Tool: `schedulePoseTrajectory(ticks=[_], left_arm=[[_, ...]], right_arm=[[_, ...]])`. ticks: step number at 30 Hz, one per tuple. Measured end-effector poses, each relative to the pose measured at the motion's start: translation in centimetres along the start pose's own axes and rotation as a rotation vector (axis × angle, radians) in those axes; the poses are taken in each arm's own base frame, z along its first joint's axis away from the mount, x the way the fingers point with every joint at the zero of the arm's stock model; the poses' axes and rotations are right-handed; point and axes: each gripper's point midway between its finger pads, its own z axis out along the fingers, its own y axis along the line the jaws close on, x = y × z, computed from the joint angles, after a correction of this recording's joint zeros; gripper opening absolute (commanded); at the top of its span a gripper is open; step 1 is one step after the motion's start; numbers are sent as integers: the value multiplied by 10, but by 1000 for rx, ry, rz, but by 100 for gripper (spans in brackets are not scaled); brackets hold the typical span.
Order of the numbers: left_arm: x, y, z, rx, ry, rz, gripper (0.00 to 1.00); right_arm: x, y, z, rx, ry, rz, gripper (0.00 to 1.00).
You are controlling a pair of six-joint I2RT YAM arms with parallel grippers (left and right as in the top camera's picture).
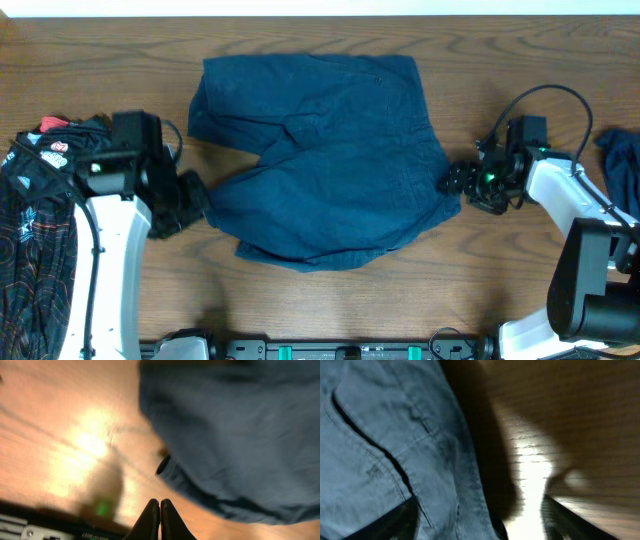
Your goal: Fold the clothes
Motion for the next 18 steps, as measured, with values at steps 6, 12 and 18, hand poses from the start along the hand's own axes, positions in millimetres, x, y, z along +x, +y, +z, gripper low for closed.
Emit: schedulePoseTrajectory(ticks=[6,12,18], left_arm=[[43,20,46,-18,115,-13,22],[73,21,95,62,199,-35,42],[74,18,118,117,172,-57,49]], right_arm=[[7,-2,8,-8,4,54,70],[4,6,6,-50,-7,58,80],[1,9,6,-62,-15,55,80]])
